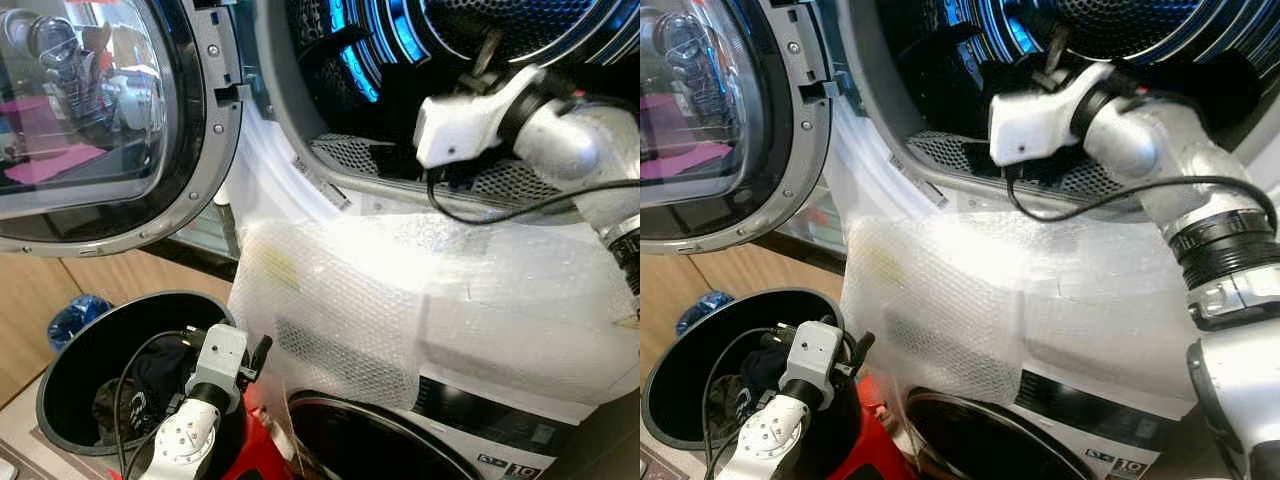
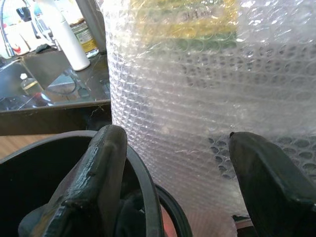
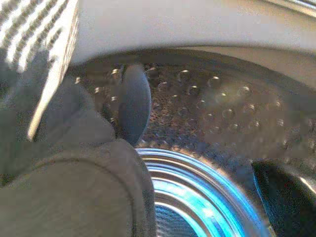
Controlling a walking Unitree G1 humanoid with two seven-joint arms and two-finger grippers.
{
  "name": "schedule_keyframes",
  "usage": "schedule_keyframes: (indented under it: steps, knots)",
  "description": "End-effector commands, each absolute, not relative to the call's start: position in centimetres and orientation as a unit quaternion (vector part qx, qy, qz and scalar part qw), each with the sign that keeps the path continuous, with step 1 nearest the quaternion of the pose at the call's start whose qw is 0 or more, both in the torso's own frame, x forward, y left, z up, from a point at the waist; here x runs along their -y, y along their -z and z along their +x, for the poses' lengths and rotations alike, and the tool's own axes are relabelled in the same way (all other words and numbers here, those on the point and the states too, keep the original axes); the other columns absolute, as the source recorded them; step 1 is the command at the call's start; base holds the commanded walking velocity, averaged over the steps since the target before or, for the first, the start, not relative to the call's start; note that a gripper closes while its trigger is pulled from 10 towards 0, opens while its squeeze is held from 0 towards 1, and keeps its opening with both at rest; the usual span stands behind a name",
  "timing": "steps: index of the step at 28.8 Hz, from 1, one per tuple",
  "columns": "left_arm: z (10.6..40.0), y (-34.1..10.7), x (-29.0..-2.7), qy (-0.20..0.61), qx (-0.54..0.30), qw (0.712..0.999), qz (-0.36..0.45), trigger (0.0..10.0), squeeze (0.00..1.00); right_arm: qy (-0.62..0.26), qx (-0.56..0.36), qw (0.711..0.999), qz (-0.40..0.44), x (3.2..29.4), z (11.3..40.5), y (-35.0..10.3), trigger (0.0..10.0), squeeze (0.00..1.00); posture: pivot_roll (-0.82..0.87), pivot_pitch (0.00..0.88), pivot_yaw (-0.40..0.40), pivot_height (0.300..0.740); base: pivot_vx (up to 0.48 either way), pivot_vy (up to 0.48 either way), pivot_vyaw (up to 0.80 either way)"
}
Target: Clothes washing
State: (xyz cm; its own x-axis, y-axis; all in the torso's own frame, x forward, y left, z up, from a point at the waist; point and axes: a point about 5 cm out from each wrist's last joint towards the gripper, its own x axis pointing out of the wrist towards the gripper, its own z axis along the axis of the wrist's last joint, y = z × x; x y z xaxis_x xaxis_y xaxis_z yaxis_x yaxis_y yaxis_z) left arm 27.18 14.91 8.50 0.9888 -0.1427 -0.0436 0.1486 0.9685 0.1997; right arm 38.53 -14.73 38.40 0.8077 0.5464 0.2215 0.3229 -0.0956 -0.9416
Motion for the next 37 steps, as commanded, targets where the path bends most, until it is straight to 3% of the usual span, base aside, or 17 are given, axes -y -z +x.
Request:
schedule_keyframes:
  steps: [1, 9, 17, 26, 28, 30, 31, 33, 34, 36, 37]
  knots:
    - [27.1, -8.7, -15.1, 0.073, -0.008, 0.991, 0.110, 10.0, 0.00, -0.052, 0.317, 0.578, -0.750, 14.6, 38.3, -40.2, 10.0, 0.00, -0.07, 0.000, 0.071, 0.740, 0.000, 0.000, 0.00]
    - [27.2, -8.8, -15.0, 0.073, -0.006, 0.991, 0.110, 10.0, 0.00, 0.013, 0.376, 0.535, -0.756, 13.1, 38.4, -43.1, 10.0, 0.00, -0.07, 0.000, 0.072, 0.740, 0.000, 0.000, 0.00]
    - [27.2, -8.8, -15.1, 0.072, -0.007, 0.991, 0.110, 10.0, 0.00, 0.055, 0.372, 0.488, -0.788, 12.1, 39.2, -43.8, 10.0, 0.00, -0.06, 0.000, 0.069, 0.740, 0.000, 0.000, 0.00]
    - [27.4, -9.0, -14.9, 0.068, -0.001, 0.992, 0.109, 10.0, 0.00, 0.061, 0.362, 0.458, -0.810, 9.8, 39.3, -44.8, 10.0, 0.00, -0.01, 0.000, 0.048, 0.740, 0.000, 0.000, 0.00]
    - [27.4, -9.0, -14.9, 0.065, 0.000, 0.992, 0.109, 10.0, 0.00, 0.075, 0.344, 0.448, -0.821, 10.3, 39.5, -44.7, 10.0, 0.00, 0.00, 0.000, 0.041, 0.740, 0.000, 0.000, 0.00]
    - [27.2, -9.1, -15.1, 0.057, 0.003, 0.993, 0.108, 10.0, 0.00, 0.121, 0.269, 0.436, -0.850, 13.0, 40.1, -44.6, 10.0, 0.00, 0.01, 0.000, 0.023, 0.740, 0.000, 0.000, 0.00]
    - [27.2, -9.1, -15.1, 0.057, 0.003, 0.993, 0.108, 10.0, 0.00, 0.121, 0.269, 0.436, -0.850, 13.0, 40.1, -44.6, 10.0, 0.00, 0.01, 0.000, 0.023, 0.740, 0.000, 0.000, 0.00]
    - [27.1, -9.0, -15.2, 0.051, 0.000, 0.993, 0.108, 10.0, 0.00, 0.164, 0.167, 0.429, -0.873, 16.6, 40.4, -44.5, 10.0, 0.00, 0.02, 0.000, 0.013, 0.740, 0.000, 0.000, 0.00]
    - [27.1, -9.0, -15.2, 0.051, 0.000, 0.993, 0.108, 10.0, 0.00, 0.164, 0.167, 0.429, -0.873, 16.6, 40.4, -44.5, 10.0, 0.00, 0.02, 0.000, 0.013, 0.740, 0.000, 0.000, 0.00]
    - [27.0, -8.8, -15.2, 0.045, -0.003, 0.993, 0.107, 10.0, 0.00, 0.209, 0.053, 0.418, -0.882, 21.0, 40.0, -44.6, 10.0, 0.00, 0.02, 0.000, 0.007, 0.740, 0.000, 0.000, 0.00]
    - [26.9, -8.8, -15.3, 0.042, -0.004, 0.994, 0.105, 10.0, 0.00, 0.219, 0.034, 0.425, -0.878, 22.0, 39.8, -44.6, 10.0, 0.00, 0.02, 0.000, 0.007, 0.740, 0.000, 0.000, 0.00]
